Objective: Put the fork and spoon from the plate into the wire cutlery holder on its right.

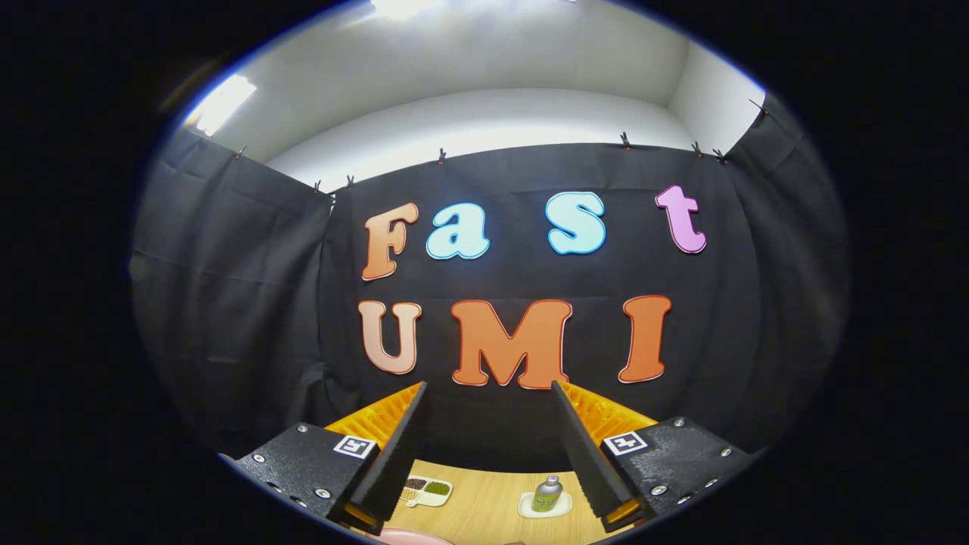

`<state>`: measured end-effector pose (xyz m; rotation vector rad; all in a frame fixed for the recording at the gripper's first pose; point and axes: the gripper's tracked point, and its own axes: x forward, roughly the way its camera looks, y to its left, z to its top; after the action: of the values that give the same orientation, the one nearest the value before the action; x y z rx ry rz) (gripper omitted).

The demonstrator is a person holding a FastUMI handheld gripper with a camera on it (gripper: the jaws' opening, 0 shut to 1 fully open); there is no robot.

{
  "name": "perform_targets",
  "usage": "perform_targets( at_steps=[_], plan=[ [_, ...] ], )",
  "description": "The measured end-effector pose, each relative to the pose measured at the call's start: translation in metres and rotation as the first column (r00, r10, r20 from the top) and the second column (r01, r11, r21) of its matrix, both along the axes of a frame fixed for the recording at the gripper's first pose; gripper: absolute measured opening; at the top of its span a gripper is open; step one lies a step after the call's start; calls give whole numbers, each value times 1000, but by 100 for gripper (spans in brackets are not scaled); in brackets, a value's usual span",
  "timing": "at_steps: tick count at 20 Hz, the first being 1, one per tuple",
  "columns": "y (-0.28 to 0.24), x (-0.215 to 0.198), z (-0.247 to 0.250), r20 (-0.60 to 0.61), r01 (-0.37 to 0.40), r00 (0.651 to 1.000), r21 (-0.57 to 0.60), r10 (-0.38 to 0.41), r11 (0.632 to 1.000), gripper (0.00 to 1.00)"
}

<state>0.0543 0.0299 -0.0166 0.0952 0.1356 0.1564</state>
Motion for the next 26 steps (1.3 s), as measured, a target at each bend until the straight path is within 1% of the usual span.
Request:
perform_targets(
  at_steps=[26],
  plan=[
    [-7,-8,8,13,28,1000,-25,-28,999,93]
  ],
)
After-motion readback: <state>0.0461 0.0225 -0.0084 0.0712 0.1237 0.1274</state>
